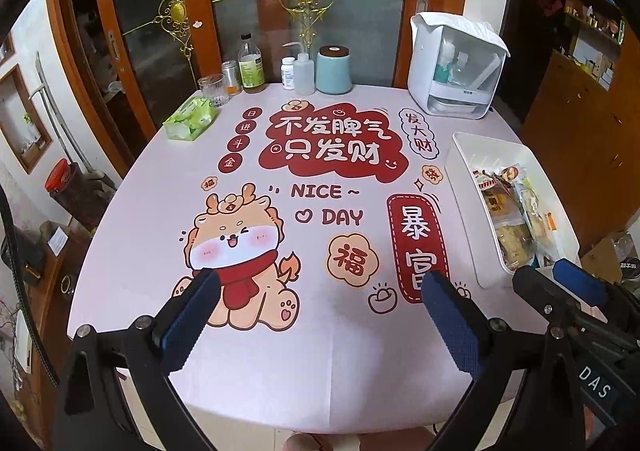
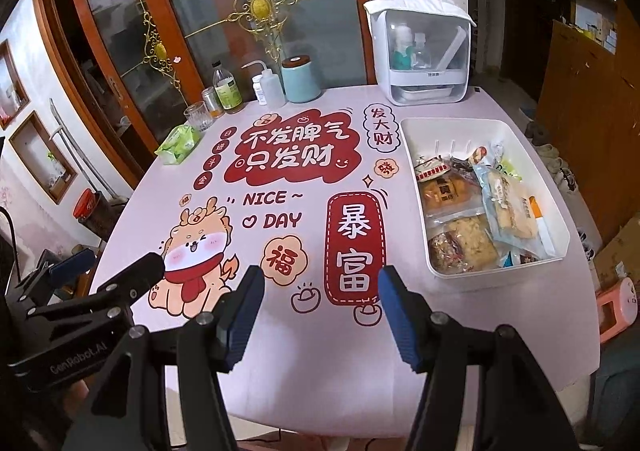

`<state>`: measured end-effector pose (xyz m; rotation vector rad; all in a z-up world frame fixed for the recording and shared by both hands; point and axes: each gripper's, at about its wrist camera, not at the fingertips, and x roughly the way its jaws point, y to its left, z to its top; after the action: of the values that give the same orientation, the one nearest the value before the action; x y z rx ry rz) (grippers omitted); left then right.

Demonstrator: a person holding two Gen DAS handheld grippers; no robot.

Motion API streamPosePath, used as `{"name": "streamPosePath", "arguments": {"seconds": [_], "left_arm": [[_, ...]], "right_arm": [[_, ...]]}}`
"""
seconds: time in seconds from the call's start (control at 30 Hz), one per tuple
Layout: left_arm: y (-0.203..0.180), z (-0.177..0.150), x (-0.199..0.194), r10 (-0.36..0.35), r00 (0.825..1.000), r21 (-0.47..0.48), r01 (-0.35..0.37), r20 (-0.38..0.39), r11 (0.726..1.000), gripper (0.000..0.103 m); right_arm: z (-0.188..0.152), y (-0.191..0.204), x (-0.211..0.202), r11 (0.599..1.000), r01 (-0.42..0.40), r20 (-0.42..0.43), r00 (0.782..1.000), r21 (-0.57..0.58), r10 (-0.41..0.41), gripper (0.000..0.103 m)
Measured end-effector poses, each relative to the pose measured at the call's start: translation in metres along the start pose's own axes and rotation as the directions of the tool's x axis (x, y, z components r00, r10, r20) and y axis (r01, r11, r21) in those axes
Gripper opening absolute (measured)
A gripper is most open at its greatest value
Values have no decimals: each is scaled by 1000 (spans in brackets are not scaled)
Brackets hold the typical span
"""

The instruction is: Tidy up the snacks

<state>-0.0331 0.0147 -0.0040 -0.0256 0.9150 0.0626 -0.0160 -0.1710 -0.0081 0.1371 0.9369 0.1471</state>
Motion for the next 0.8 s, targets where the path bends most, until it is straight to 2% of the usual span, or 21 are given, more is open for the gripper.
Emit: {"name": "streamPosePath", "arguments": {"seconds": [0.8], "left_arm": [[-9, 8, 12, -6, 1000, 29, 6, -17, 1000, 100]], "right_arm": [[6, -7, 6, 1000, 5, -3, 1000, 6, -5, 60]]}}
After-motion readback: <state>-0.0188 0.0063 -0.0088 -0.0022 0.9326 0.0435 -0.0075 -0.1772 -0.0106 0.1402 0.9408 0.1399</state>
